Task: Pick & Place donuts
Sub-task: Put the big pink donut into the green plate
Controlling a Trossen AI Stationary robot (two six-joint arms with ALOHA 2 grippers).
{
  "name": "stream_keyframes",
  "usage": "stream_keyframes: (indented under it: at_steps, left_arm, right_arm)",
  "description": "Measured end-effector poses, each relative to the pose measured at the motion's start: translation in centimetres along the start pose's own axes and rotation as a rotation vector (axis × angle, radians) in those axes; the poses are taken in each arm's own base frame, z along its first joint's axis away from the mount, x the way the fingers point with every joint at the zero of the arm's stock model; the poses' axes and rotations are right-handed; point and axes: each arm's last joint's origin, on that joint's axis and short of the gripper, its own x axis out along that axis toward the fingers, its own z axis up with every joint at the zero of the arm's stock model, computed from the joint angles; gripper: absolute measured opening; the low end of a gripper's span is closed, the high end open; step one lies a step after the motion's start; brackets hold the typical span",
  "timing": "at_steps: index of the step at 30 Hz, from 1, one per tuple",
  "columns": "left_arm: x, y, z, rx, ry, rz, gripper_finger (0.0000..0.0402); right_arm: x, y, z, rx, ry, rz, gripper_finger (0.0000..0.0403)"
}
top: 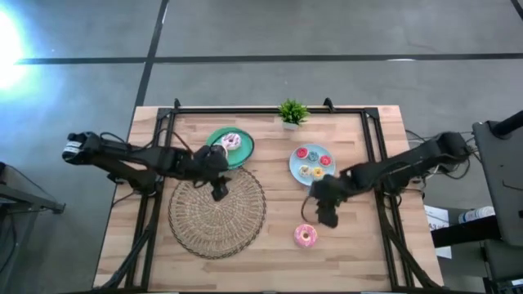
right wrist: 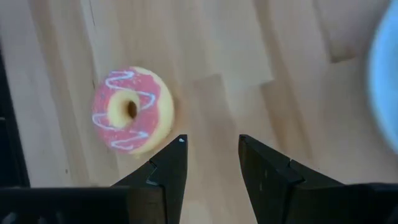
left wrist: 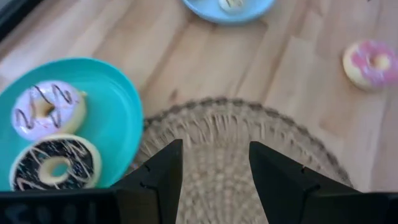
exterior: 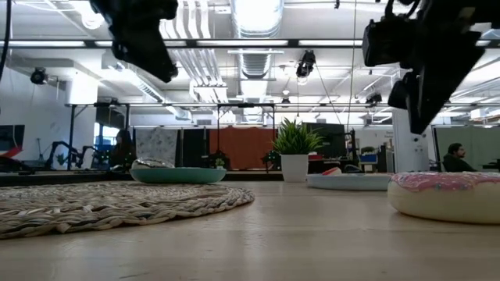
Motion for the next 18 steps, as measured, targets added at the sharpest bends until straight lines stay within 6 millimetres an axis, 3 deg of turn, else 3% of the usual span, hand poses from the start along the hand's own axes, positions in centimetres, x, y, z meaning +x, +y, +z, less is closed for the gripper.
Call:
stream_keyframes:
  at_steps: [9,18]
  left_arm:
    - [-0.3,-1.2,-3.3,0.039,0.051,-0.044,0.0158]
    - [-1.0,-1.0,-3.5,0.004,0.005,-0.033,0.0158]
  right_arm:
    - [4.0,4.1,0.4,-0.03,-0.027,-0.015,0.0137]
    - [7.4,6.0,0.6,-0.073,0.058,-0.059,0.0137]
